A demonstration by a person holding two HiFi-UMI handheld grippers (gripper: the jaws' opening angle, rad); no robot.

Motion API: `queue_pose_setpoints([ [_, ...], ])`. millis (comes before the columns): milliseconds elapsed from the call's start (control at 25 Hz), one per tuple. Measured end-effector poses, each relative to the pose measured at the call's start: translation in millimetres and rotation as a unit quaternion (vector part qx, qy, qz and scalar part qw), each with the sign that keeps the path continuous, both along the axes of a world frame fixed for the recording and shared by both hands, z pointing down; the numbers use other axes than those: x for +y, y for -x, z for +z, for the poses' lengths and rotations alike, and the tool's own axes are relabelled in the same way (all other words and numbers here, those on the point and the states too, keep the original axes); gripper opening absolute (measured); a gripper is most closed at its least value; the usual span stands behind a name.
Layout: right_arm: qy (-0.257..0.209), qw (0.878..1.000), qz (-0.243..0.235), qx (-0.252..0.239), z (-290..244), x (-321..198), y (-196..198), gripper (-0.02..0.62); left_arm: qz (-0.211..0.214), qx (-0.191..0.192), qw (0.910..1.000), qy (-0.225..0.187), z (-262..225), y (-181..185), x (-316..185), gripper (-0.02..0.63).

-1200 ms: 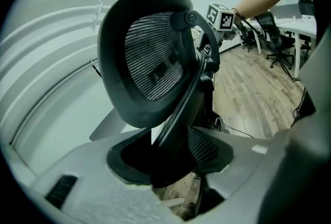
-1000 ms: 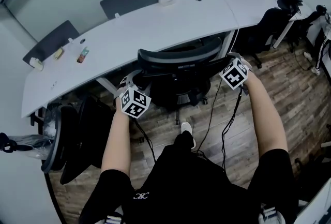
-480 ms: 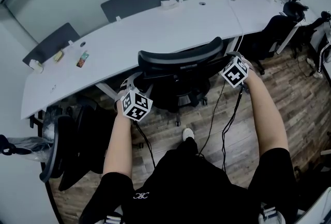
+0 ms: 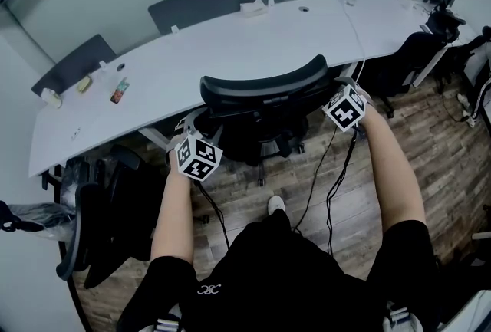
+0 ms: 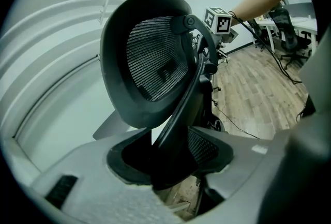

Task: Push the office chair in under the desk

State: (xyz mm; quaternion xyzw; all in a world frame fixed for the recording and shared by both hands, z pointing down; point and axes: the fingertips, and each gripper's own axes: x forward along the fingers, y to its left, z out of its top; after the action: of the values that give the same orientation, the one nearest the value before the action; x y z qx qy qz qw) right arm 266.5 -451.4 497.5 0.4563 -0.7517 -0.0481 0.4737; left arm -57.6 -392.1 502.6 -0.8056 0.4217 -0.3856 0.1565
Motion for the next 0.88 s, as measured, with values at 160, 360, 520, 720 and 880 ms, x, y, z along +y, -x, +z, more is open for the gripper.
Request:
queue_pose_setpoints([
  [160, -0.002, 1.0, -0.006, -0.004, 0.2, -17.3, -0.8, 0.267, -0.006, -0.001, 1.0, 0.0, -0.2, -1.0, -14.0, 0.219],
  [360, -0.001, 1.0, -0.019, -0.005, -2.4, -36.0, -0.7, 0.268, -0.011, -0.002, 0.9999, 0.001, -0.7, -2.9, -27.5, 0.219],
  [520, -0.002, 1.0, -0.026, -0.008, -1.0, -53.8, 0.0, 0.268, -0.014, -0.004, 0.9999, -0.002, -0.9, -2.4, -41.1, 0.219],
  [720, -0.002, 1.0, -0.031, -0.007, -1.5, -77.1, 0.2, 0.268, -0.017, -0.006, 0.9998, -0.003, -1.4, -3.2, -61.5, 0.219],
  [880, -0.009, 0.999, -0.037, -0.01, -2.4, -94.8, 4.9, 0.268, -0.026, -0.005, 0.9996, -0.006, -1.2, 1.1, -77.4, 0.221],
])
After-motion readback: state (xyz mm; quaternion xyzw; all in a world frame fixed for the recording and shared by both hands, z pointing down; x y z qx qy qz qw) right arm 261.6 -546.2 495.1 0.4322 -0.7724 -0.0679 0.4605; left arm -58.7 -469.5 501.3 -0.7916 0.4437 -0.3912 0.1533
